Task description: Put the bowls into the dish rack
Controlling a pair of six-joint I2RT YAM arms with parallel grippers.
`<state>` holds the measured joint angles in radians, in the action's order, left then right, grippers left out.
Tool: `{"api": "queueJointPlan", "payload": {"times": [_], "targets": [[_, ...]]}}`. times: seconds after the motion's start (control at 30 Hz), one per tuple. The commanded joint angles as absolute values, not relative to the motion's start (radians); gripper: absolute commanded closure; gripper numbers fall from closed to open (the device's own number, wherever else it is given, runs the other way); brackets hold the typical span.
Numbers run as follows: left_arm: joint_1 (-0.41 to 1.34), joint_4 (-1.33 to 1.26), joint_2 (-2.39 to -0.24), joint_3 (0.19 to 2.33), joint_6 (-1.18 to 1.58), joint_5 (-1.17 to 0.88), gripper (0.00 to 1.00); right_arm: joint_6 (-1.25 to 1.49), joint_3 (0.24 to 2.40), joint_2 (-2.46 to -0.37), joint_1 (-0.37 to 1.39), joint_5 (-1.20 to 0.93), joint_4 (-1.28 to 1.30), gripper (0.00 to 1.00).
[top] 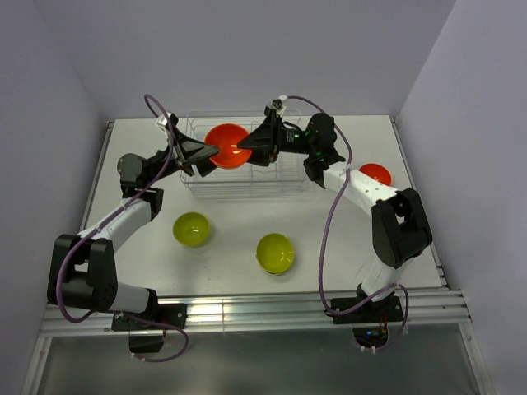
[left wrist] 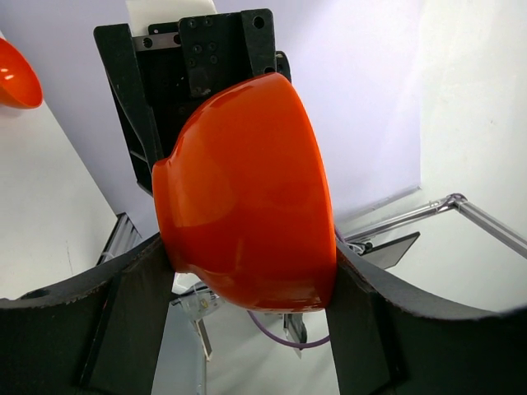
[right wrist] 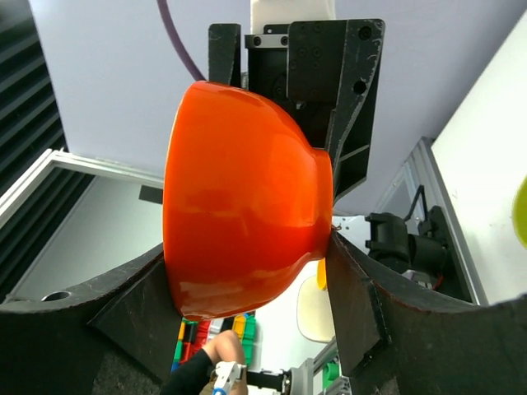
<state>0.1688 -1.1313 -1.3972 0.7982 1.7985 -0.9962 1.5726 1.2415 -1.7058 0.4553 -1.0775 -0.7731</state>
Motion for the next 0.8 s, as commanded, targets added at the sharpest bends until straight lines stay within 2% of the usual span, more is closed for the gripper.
{"api": "queueJointPlan", "payload": {"times": [0.0,0.03,0.17,0.2,0.43,0.57,0.77], "targets": [[0.164,-1.144,-1.358,0.804,1.760,-0.976,0.33,1.487,1.273,-1.675,0.453,-1.083,-0.701,1.00],[0.164,-1.144,-1.358,0.805,1.759,-0.976,0.31,1.479,1.272,-1.675,0.453,-1.083,-0.689,1.00],[0.164,-1.105,-1.353,0.810,1.737,-0.977,0.02,1.431,1.273,-1.667,0.453,-1.083,-0.635,1.00],[0.164,-1.094,-1.351,0.810,1.723,-0.979,0.00,1.424,1.273,-1.664,0.454,-1.083,-0.617,1.00],[0.164,-1.019,-1.347,0.824,1.678,-0.988,0.01,1.385,1.278,-1.660,0.454,-1.081,-0.569,1.00],[0.164,-0.840,-1.339,0.844,1.570,-0.994,0.01,1.361,1.298,-1.654,0.453,-1.083,-0.537,1.00],[0.163,-0.729,-1.327,0.856,1.500,-0.974,0.01,1.344,1.313,-1.643,0.453,-1.085,-0.514,1.00]]}}
